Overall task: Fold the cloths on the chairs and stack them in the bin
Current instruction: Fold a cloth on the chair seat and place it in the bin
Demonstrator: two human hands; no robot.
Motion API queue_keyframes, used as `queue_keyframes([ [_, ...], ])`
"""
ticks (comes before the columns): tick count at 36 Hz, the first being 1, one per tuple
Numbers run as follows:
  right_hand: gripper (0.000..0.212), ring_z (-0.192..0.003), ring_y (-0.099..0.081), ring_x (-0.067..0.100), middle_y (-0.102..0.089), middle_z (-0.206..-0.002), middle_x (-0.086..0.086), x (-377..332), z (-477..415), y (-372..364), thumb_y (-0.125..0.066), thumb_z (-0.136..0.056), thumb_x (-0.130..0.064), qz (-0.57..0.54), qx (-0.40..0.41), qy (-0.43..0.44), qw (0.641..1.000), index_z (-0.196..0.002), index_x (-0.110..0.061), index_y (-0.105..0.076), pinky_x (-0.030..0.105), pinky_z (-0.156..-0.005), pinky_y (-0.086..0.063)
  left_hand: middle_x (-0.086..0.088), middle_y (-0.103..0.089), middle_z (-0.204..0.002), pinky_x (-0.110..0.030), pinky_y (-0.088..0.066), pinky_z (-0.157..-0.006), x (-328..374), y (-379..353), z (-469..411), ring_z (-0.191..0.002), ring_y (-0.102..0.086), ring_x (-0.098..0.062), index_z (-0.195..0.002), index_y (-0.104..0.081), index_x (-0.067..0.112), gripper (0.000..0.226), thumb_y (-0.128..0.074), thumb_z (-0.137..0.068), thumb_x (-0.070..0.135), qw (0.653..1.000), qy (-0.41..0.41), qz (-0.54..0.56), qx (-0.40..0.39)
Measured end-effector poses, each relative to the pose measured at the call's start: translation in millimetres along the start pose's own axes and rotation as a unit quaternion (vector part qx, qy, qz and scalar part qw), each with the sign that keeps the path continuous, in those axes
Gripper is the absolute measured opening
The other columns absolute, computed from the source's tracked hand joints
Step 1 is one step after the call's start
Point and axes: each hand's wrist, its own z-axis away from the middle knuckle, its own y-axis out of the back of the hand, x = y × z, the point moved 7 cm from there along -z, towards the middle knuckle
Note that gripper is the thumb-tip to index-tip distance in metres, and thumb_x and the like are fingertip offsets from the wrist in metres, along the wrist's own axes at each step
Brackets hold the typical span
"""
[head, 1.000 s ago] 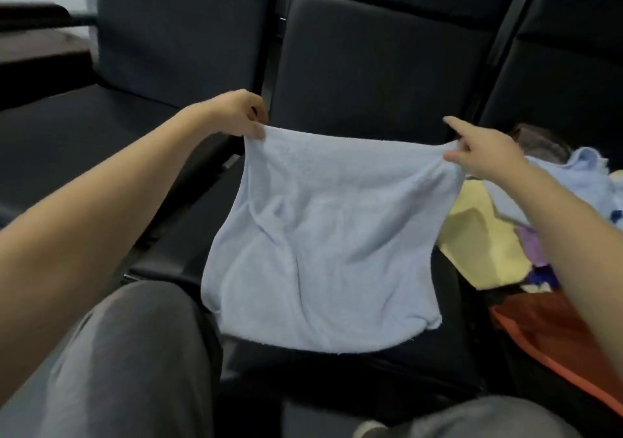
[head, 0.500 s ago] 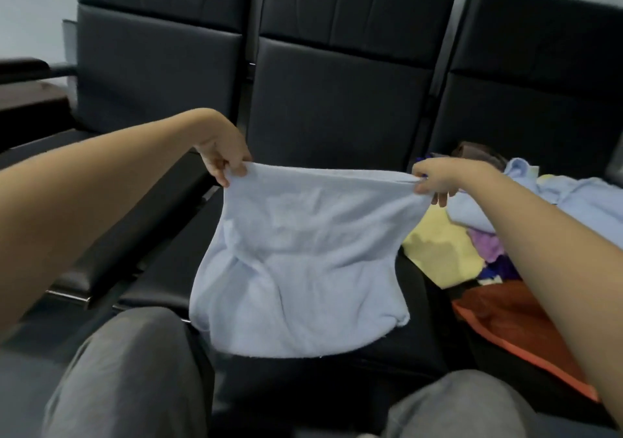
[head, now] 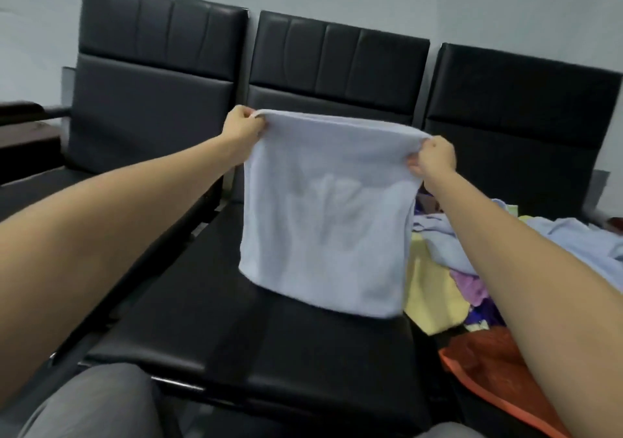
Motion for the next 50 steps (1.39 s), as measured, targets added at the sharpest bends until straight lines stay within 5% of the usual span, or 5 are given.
queue_keyframes([
  [13, 0.021, -0.056, -0.053, 0.019, -0.061, -0.066, 0.007, 3.8, 55.6, 10.8, -0.046, -0.097, -0.016, 0.254, -0.223, 0.132, 0.932, -0.079, -0.012, -0.057, 0.028, -0.053, -0.042, -0.004, -0.057, -0.074, -0.009, -0.049, -0.05, -8.3, 43.4, 28.8, -0.065, -0.055, -0.01, -0.075, -0.057, 0.011, 0.017, -0.066, -0.086, 0.003, 0.974, -0.067, -0.165, -0.138],
  [17, 0.019, -0.07, -0.055, 0.013, -0.064, -0.084, 0.005, 54.9, 98.0, 7.8, -0.053, -0.097, -0.027, 0.359, -0.514, -0.032, 0.778, -0.091, -0.011, -0.06, 0.025, -0.068, -0.046, -0.006, -0.064, -0.077, -0.014, -0.053, -0.058, -46.0, 50.0, 59.6, -0.071, -0.061, -0.012, -0.079, -0.058, 0.009, 0.014, -0.07, -0.082, 0.003, 0.895, 0.041, -0.274, -0.348],
  [26, 0.009, -0.078, -0.053, 0.012, -0.058, -0.084, 0.0, 106.1, 144.6, -18.3, -0.056, -0.094, -0.012, 0.415, -0.597, -0.119, 0.676, -0.086, -0.015, -0.06, 0.023, -0.072, -0.046, -0.002, -0.067, -0.085, -0.026, -0.052, -0.072, -117.1, 46.1, 116.8, -0.079, -0.064, -0.015, -0.101, -0.059, 0.013, 0.009, -0.055, -0.094, 0.009, 0.664, 0.228, -0.458, -0.545],
  [38, 0.007, -0.08, -0.042, 0.003, -0.038, -0.085, -0.017, 124.6, 88.8, -62.3, -0.055, -0.093, -0.027, 0.298, -0.335, 0.09, 0.889, -0.091, -0.028, -0.049, 0.016, -0.066, -0.033, -0.012, -0.057, -0.101, -0.036, -0.054, -0.071, -149.5, 16.0, 63.9, -0.086, -0.059, -0.026, -0.127, -0.045, 0.009, 0.037, -0.052, -0.09, 0.007, 0.876, 0.153, -0.389, -0.24],
  [50, 0.047, -0.132, -0.042, 0.024, -0.042, -0.145, 0.01, 159.6, 103.3, -104.1, -0.046, -0.096, -0.021, 0.284, -0.311, 0.022, 0.907, -0.142, -0.012, -0.039, 0.034, -0.106, -0.035, 0.011, -0.005, -0.16, -0.05, 0.002, -0.117, -185.9, -107.3, 141.6, -0.147, 0.004, -0.015, -0.147, -0.016, 0.048, 0.05, -0.028, -0.098, 0.054, 0.69, -0.12, -0.507, -0.502],
])
